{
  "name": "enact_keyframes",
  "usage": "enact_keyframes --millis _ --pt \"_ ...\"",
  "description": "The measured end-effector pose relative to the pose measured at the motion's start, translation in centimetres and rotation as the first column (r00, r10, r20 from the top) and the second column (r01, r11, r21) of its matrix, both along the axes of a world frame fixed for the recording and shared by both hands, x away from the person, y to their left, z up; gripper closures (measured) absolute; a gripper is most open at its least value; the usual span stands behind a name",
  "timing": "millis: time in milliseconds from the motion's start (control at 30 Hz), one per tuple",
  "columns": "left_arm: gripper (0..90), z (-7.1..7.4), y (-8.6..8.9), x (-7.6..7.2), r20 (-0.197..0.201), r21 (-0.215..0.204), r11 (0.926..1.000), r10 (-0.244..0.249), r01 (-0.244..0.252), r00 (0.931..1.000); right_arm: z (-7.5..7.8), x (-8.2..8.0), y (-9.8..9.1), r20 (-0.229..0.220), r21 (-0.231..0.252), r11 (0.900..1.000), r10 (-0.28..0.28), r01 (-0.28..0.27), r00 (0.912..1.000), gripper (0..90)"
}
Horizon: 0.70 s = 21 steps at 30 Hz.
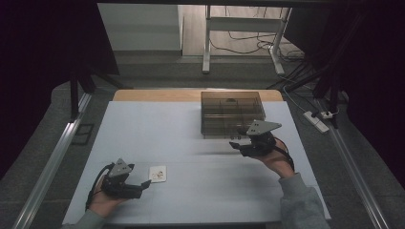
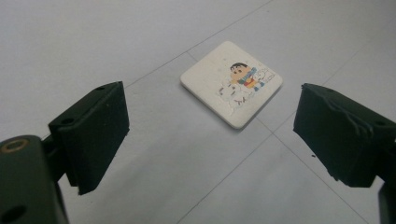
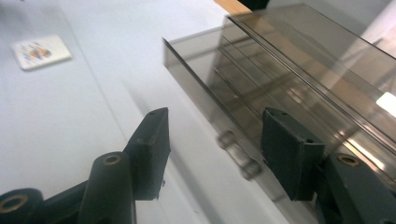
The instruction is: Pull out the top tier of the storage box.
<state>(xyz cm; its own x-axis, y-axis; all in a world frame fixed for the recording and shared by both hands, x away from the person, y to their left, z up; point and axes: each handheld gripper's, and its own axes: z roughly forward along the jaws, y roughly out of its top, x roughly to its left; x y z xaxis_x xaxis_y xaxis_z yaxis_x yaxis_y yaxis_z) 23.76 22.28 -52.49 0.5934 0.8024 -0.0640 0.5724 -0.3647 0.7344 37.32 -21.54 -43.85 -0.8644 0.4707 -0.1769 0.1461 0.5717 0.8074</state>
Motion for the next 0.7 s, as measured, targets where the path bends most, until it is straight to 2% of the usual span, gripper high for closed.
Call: enact_keyframes --millis 200,400,700 --pt "10.5 0.0 0.0 0.0 0.000 0.001 1.0000 -0.002 0.002 1.0000 -0.1 -1.2 1.1 -0.007 0.050 0.9971 0.057 -0.056 0.9984 41.3" --pt "10.5 0.0 0.0 0.0 0.003 0.001 1.0000 0.002 -0.002 1.0000 -0.5 -1.7 2.4 -0.018 0.047 0.9943 0.096 -0.095 0.9952 40.3" --pt "10.6 0.0 0.2 -0.1 0.003 -0.004 1.0000 0.003 -0.003 1.0000 -1.1 -1.7 3.5 -0.046 0.058 0.9908 0.125 -0.122 0.9911 39.8"
